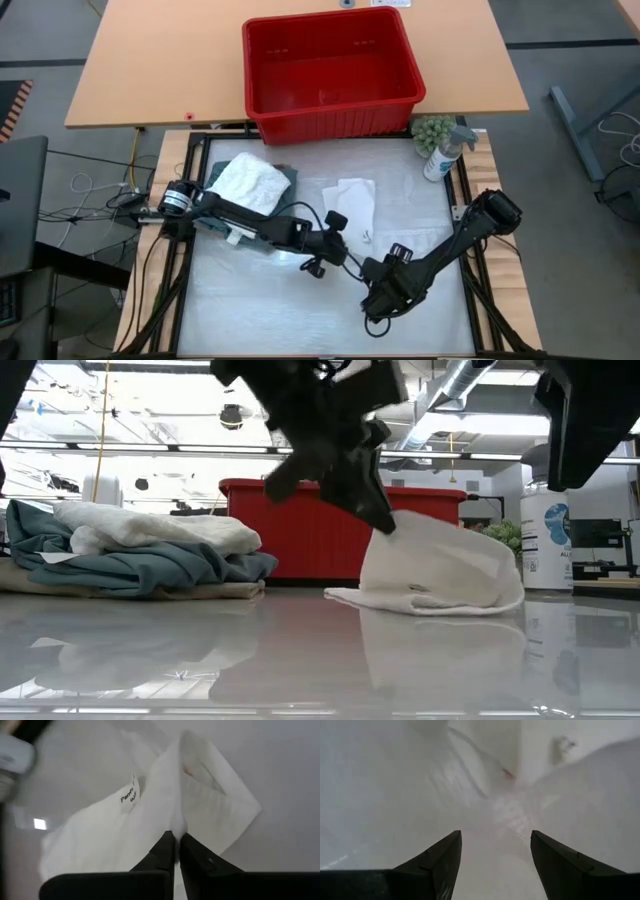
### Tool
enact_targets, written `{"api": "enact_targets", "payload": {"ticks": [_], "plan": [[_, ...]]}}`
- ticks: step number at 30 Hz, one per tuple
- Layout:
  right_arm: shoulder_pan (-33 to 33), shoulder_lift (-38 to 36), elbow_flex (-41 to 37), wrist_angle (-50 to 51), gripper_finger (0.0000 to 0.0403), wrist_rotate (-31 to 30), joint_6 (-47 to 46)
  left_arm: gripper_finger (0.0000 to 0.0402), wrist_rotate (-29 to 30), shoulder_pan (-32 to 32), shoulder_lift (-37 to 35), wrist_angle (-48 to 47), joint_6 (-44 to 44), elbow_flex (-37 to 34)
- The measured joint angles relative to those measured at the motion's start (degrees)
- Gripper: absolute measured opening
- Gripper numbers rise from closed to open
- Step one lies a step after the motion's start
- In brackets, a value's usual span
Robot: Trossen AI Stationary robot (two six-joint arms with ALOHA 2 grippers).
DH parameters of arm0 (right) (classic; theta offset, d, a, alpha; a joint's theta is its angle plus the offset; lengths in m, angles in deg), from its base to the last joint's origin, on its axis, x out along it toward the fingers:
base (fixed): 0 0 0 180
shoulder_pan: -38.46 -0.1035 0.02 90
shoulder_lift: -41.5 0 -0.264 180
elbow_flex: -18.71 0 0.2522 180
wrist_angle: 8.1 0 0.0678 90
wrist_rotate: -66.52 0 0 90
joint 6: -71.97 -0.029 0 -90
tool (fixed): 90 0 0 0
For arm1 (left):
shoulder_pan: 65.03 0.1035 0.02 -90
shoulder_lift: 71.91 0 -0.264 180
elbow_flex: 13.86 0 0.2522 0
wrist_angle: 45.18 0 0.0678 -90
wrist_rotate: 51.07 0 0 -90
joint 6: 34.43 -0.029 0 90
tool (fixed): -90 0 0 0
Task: Fold Laundry from Bin
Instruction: Fold the white underwear in the red bin
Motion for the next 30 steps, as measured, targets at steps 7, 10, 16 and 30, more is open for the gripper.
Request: {"api": "enact_targets", "payload": {"ticks": [7, 10, 16, 30], "plan": [[-1.17, 0.00, 0.00, 1.01, 0.0248, -4.66, -7.87, 0.0004, -4.05, -0.26, -0.03, -10.77, 11.55, 7.46], [-1.79, -0.06, 0.02, 2.98, 0.0229, -7.57, -12.82, 0.0004, -5.33, -0.26, -0.04, -13.79, 15.70, 9.30], [-1.16, -2.78, 0.02, 2.00, 0.0143, -8.87, -16.09, 0.0004, -7.32, -0.13, -0.15, -15.96, 17.59, 11.07], [-4.24, 6.50, 0.00, -26.54, 0.0014, -11.00, -6.42, 0.0004, -12.72, 0.49, -0.11, -13.91, 16.41, 9.99]]}}
